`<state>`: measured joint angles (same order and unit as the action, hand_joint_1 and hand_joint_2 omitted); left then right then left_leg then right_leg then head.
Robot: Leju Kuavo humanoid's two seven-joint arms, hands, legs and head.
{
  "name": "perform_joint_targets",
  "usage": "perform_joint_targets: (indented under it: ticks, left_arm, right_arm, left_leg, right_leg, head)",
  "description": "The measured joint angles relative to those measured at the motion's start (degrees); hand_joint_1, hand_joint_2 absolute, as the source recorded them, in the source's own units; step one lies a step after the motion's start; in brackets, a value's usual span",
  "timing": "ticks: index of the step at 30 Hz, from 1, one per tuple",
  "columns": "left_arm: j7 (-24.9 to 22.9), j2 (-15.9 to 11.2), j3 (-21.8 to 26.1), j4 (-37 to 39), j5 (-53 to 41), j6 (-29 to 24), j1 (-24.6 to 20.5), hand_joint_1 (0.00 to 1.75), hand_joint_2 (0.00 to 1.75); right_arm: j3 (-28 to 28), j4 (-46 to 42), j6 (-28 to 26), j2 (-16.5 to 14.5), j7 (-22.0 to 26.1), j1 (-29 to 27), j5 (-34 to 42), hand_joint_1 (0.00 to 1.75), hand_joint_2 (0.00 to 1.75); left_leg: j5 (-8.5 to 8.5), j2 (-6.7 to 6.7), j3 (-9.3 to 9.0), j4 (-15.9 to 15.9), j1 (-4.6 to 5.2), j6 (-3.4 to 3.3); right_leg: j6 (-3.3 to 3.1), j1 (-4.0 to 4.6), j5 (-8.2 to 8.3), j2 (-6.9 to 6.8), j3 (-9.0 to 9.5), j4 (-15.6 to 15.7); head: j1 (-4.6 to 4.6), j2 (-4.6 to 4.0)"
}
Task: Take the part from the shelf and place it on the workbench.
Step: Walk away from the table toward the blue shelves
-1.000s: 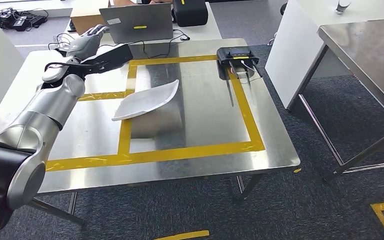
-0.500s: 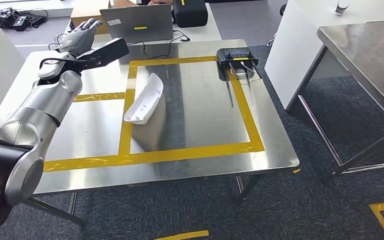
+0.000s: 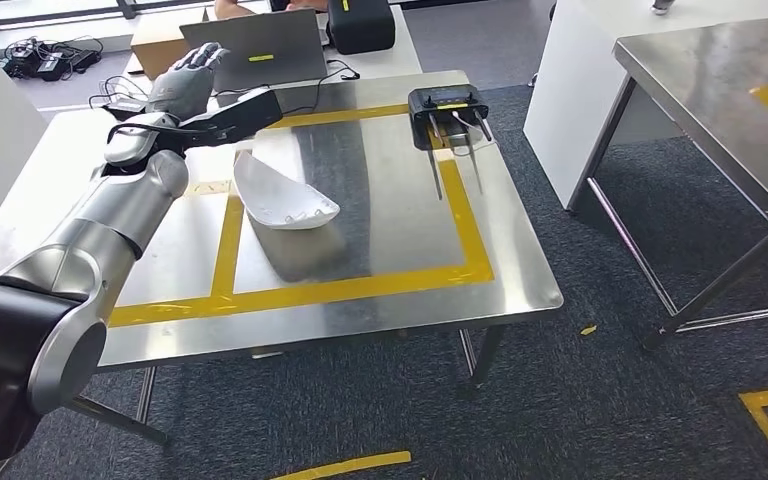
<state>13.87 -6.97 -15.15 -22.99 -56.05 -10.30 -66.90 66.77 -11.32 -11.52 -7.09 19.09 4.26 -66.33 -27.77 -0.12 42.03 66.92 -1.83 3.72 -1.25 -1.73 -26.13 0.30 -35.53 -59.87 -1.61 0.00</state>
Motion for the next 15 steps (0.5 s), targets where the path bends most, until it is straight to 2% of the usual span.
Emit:
perform_joint_targets:
  ticks: [1, 2, 3, 4, 6, 7, 8, 11, 12, 13, 15]
  left_arm:
    - [-0.07, 0.07, -0.01, 0.09, -0.02, 0.00, 0.14, 0.00, 1.75]
    - [-0.13, 0.13, -0.01, 0.20, -0.03, 0.01, 0.38, 0.00, 1.75]
    - [-0.21, 0.20, -0.02, 0.29, -0.03, 0.02, 0.66, 0.00, 1.75]
    - [-0.24, 0.26, -0.02, 0.34, -0.04, 0.02, 0.88, 0.00, 1.75]
    - [-0.23, 0.42, -0.03, 0.32, -0.05, 0.03, 0.96, 0.00, 1.75]
    - [-0.18, 0.52, -0.03, 0.27, -0.06, 0.03, 0.89, 0.00, 1.75]
    - [-0.10, 0.62, -0.04, 0.25, -0.06, 0.02, 0.85, 0.00, 1.75]
    - [0.10, 0.86, -0.05, 0.24, -0.18, 0.02, 0.92, 0.00, 1.75]
    - [0.15, 0.99, -0.06, 0.23, -0.24, 0.02, 0.93, 0.00, 1.75]
    - [0.20, 1.14, -0.07, 0.23, -0.30, 0.01, 0.91, 0.00, 1.75]
    - [0.25, 1.40, -0.07, 0.22, -0.40, 0.01, 0.90, 0.00, 1.75]
  right_arm:
    - [0.00, 0.01, 0.00, -0.02, -0.05, -0.02, 0.00, 0.00, 0.00]
    - [0.00, 0.01, 0.00, -0.03, -0.10, -0.03, -0.01, 0.00, 0.00]
    - [0.00, 0.01, 0.01, -0.03, -0.15, -0.03, -0.01, 0.00, 0.00]
    - [0.00, 0.01, 0.01, -0.03, -0.19, -0.03, -0.01, 0.00, 0.00]
    - [0.00, 0.01, 0.03, -0.07, -0.22, -0.01, -0.02, 0.00, 0.00]
    - [0.00, 0.01, 0.03, -0.09, -0.22, 0.00, -0.02, 0.00, 0.00]
    - [0.00, 0.00, 0.04, -0.11, -0.20, 0.00, -0.03, 0.00, 0.00]
    - [0.00, 0.01, 0.04, -0.17, -0.17, -0.04, -0.05, 0.00, 0.00]
    - [0.00, 0.01, 0.03, -0.20, -0.18, -0.07, -0.05, 0.00, 0.00]
    - [0.00, 0.02, 0.01, -0.22, -0.18, -0.08, -0.05, 0.00, 0.00]
    - [0.00, 0.02, -0.07, -0.22, -0.13, -0.09, -0.04, 0.00, 0.00]
  left_leg:
    - [-2.30, 0.00, 1.21, 4.15, 0.09, -0.05]
    - [-3.80, 0.00, 1.84, 7.16, 0.20, -0.16]
    - [-4.29, -0.01, 1.44, 8.16, 0.32, -0.36]
    - [-3.72, 0.00, -0.20, 6.62, 0.44, -0.66]
    - [-1.64, 0.00, -5.75, -1.23, 0.76, -1.42]
    - [-0.85, -0.01, -8.00, -4.76, 1.00, -1.75]
    - [-0.46, -0.04, -9.35, -6.98, 1.25, -2.05]
    - [0.29, -0.04, -9.32, -7.75, 1.55, -2.94]
    - [0.71, 0.02, -9.07, -7.89, 1.46, -3.43]
    - [1.16, 0.12, -8.74, -8.06, 1.34, -3.93]
    - [2.04, 0.25, -7.78, -8.17, 1.30, -4.67]
  right_leg:
    - [-0.15, 0.16, 0.30, 0.01, -0.42, -0.01]
    - [-0.23, 0.33, 0.61, 0.00, -0.81, -0.02]
    - [-0.26, 0.47, 0.89, 0.01, -1.16, -0.04]
    - [-0.22, 0.58, 1.15, 0.01, -1.46, -0.05]
    - [0.09, 0.73, 1.62, 0.01, -1.84, -0.06]
    - [0.38, 0.79, 1.87, -0.01, -1.96, -0.05]
    - [0.73, 0.82, 2.13, -0.02, -2.03, 0.01]
    - [1.80, 0.79, 2.91, -0.05, -2.21, 0.42]
    - [2.10, 0.76, 2.46, -0.07, -2.44, 0.12]
    - [2.36, 0.76, 1.24, -0.08, -3.00, -1.07]
    - [2.70, 0.75, -3.22, -0.11, -5.27, -7.04]
  head:
    - [-0.04, 0.00]
    - [-0.04, 0.00]
    - [-0.03, 0.00]
    - [-0.03, 0.00]
    - [0.00, 0.00]
    - [0.02, 0.00]
    - [0.04, 0.00]
    - [0.06, 0.00]
    - [0.08, 0.00]
    - [0.15, 0.00]
    - [0.48, 0.00]
